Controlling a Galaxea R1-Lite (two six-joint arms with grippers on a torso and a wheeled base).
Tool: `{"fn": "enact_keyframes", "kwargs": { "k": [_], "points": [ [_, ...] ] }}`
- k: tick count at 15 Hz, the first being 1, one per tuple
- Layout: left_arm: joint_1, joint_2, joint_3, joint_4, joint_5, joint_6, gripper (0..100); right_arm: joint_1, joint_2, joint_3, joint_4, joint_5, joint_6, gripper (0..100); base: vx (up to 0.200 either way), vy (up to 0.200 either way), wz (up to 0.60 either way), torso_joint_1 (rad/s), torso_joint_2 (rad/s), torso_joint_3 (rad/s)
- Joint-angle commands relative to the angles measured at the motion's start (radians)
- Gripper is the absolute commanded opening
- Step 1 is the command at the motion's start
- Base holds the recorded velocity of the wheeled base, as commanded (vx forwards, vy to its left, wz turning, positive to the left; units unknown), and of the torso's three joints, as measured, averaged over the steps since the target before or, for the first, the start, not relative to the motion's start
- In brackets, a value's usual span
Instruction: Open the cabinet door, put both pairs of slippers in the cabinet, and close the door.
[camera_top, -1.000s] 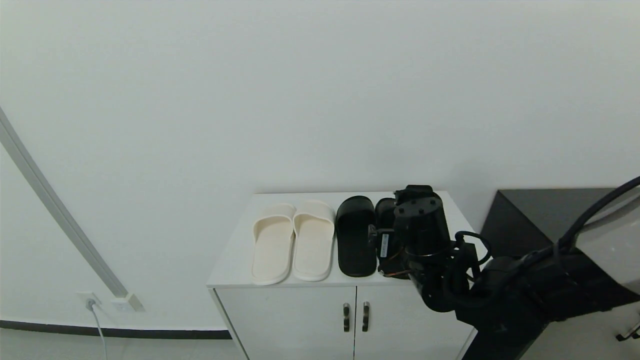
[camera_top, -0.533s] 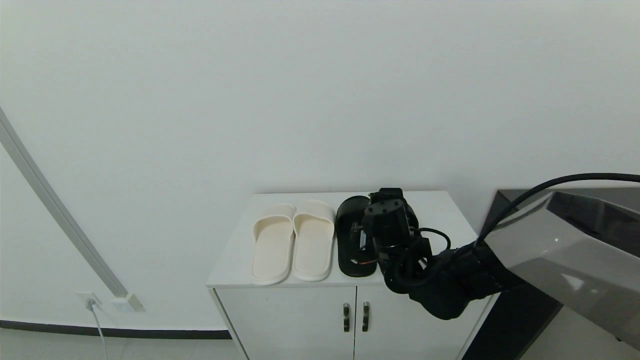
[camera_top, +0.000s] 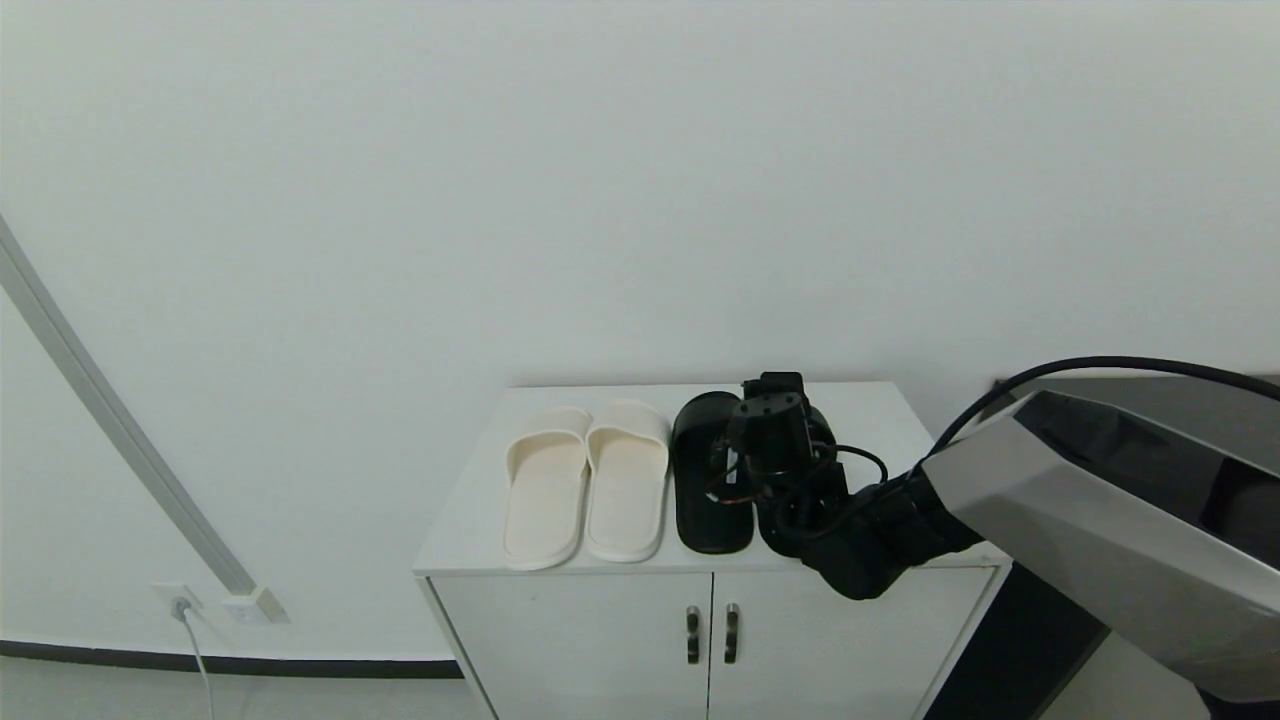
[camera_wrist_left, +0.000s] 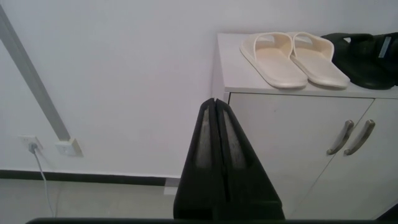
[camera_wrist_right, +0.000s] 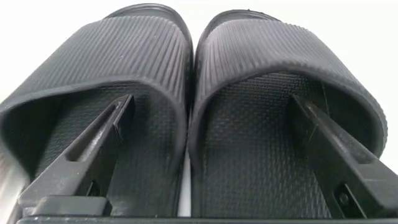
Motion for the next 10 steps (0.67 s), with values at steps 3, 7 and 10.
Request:
{"fn": "enact_keyframes", "kwargs": {
  "k": [3, 7, 10],
  "points": [
    [0.001, 0.000, 0.000, 0.000, 0.001, -0.001, 0, -0.009, 0.022, -0.024, -0.001, -0.007, 0.000, 100, 0.000, 0.000, 0.00, 0.000, 0.00, 0.000],
    [0.001, 0.000, 0.000, 0.001, 0.001, -0.001, 0, -0.009, 0.022, -0.027, -0.003, -0.013, 0.003, 0, 0.000, 0.000, 0.00, 0.000, 0.00, 0.000],
    [0.001, 0.000, 0.000, 0.001, 0.002, -0.001, 0, -0.009, -0.019, -0.004, -0.033, -0.027, 0.002, 0, 0.000, 0.000, 0.00, 0.000, 0.00, 0.000]
  ]
}}
